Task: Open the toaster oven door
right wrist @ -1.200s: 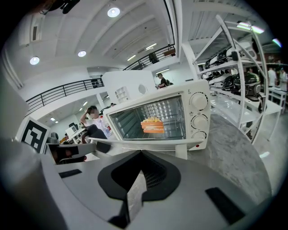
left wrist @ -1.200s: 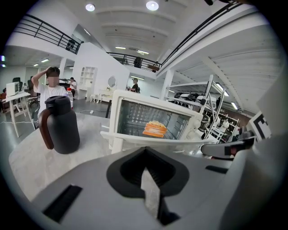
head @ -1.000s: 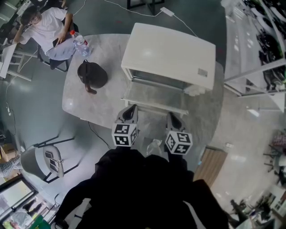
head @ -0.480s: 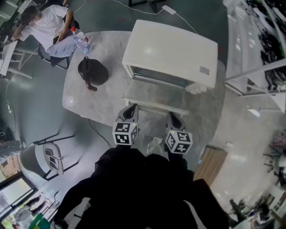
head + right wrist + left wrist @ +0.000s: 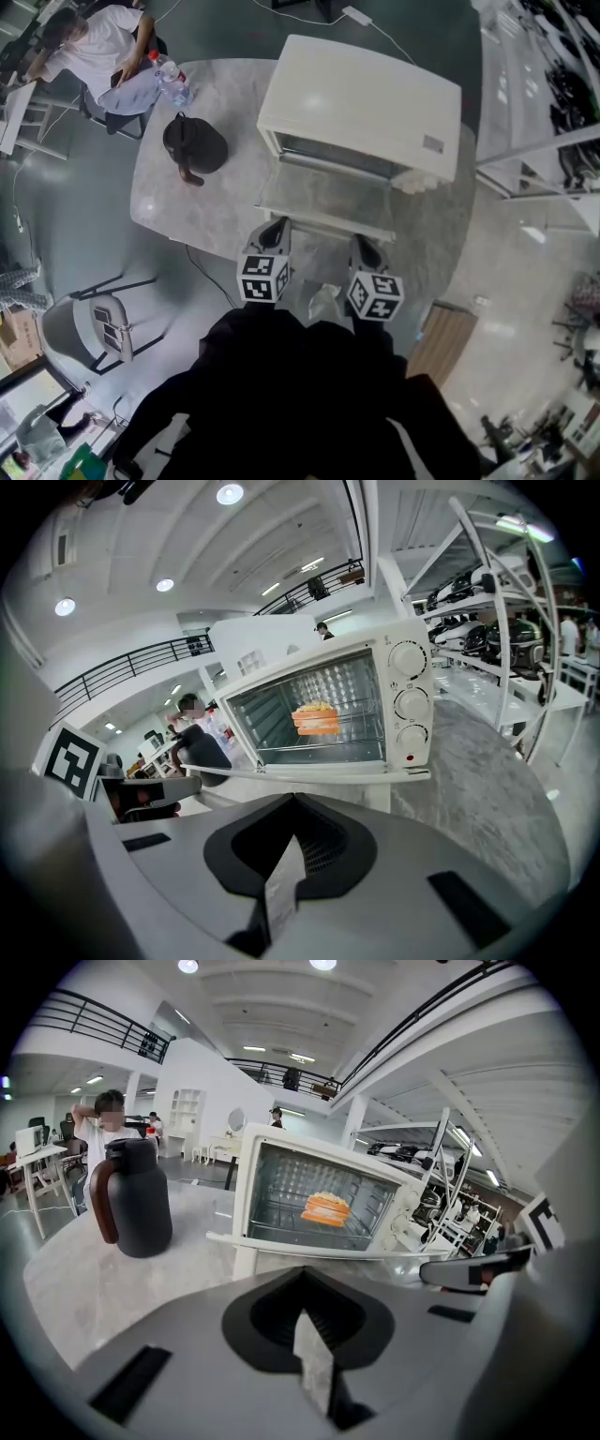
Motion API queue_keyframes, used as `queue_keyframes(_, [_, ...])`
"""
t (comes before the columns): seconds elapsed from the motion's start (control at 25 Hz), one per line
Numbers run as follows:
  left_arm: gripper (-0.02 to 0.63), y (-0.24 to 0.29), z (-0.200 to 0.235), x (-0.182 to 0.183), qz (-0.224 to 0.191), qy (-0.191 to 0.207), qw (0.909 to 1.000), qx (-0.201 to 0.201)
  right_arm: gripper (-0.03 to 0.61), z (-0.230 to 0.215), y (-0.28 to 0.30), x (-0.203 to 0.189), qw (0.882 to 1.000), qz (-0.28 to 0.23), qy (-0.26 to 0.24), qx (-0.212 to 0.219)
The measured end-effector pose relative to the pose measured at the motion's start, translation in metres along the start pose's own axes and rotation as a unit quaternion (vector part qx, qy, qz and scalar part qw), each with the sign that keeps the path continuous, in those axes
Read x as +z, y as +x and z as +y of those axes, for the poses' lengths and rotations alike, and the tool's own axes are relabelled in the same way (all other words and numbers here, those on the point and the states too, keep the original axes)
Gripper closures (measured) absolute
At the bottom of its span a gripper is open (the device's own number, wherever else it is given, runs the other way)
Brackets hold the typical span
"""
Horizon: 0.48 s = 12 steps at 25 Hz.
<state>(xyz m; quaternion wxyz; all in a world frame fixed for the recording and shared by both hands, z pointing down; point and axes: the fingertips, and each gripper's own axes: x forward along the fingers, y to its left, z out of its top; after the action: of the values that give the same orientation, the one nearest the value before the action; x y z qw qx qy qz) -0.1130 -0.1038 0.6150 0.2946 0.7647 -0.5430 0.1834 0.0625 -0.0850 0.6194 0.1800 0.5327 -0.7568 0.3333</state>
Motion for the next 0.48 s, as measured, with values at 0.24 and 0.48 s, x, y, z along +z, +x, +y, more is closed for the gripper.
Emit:
queue_keyframes(0.24, [0.611,0.0,0.001,-0.008,0.007,-0.002,1.0,0.001,0.575,0.0,0.001,-0.008,1.0,0.008,0.005,0.0])
queue_keyframes(0.48, [0.611,0.003,0.002,-0.015,0.015,-0.005,0.9999,0.002,0.575,-0.002,0.003,-0.015,1.0,0.013,0.005,0.001])
